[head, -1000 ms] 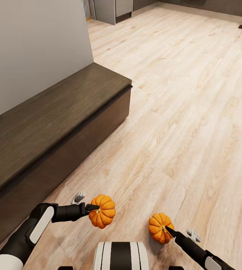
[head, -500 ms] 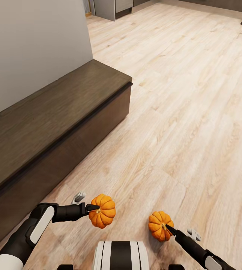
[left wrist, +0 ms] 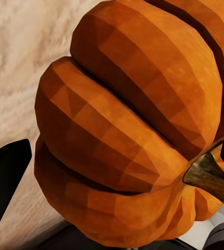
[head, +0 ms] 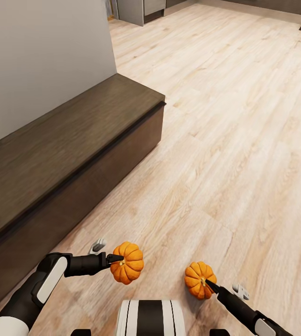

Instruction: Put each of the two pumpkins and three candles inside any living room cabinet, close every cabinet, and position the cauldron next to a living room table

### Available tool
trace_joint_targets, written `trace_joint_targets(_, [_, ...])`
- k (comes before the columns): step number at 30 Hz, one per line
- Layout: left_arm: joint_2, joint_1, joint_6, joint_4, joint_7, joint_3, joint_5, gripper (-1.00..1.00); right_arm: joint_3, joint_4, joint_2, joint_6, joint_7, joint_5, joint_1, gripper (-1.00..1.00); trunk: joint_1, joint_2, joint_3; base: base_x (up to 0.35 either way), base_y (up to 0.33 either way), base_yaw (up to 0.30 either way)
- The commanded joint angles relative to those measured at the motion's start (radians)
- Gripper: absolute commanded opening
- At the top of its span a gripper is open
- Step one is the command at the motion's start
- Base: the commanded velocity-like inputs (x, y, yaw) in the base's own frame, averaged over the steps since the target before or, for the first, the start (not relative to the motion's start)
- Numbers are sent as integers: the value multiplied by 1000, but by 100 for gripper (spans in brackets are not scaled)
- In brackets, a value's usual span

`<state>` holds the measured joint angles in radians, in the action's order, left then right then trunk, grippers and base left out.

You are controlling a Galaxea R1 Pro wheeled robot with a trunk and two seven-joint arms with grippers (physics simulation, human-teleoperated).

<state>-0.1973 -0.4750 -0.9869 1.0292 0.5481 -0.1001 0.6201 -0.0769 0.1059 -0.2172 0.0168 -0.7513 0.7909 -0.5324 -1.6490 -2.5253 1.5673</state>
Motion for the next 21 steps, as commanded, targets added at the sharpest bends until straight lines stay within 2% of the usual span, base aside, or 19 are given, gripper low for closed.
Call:
trace_joint_targets(1, [-1,-1,-3,0,4,-1,-2,-100,-25,-3,-1,2,27,4,0,100,0,0,1,-6,8,0])
trace_joint_targets(21, [0,-1,-2,0,4,-1,-2,-100,-25,-3,-1,2,27,4,0,100,0,0,1,16,23,0])
